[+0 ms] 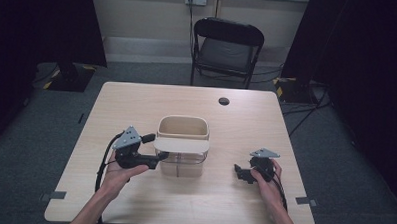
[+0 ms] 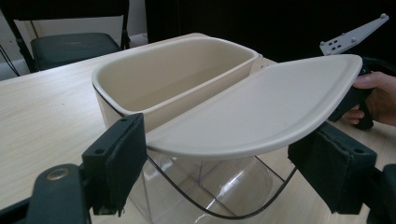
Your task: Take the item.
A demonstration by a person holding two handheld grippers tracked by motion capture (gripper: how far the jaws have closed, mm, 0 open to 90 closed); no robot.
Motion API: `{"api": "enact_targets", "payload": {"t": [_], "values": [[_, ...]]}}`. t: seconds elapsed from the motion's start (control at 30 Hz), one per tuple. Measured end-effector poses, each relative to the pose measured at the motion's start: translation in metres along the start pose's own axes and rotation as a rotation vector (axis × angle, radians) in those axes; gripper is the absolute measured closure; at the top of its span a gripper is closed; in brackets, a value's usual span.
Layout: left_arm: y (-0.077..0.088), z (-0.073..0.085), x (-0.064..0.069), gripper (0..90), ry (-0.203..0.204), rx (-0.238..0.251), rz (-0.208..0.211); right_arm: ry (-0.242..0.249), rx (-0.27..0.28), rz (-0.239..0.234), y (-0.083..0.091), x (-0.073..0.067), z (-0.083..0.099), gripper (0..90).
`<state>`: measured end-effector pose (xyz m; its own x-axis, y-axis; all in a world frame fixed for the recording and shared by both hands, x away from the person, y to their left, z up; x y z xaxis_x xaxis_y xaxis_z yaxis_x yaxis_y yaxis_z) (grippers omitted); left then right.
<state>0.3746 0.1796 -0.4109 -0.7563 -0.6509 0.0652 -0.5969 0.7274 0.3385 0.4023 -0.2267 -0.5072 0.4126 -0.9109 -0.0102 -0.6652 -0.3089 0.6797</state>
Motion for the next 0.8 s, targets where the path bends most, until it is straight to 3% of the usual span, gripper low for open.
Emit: {"api": "enact_targets", "payload": {"t": [0.8], "values": [[0.0,-0.0047,-0.003,19.2,-0.005,0.003,0.01,0.0,0.0,0.0,0.0,0.0,0.0,13.1]]}}
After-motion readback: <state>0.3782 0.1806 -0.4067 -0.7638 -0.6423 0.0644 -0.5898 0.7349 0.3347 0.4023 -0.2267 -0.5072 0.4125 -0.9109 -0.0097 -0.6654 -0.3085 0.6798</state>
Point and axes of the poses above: each handheld gripper's, and its own axes: y roughly backward along the jaws, z roughly out of its underside, x roughly to its right, the point moved 1 cm from there along -y, roughly forward along the jaws, and after that the axes turned 2 degrees about -y, right-handed, at the moved point
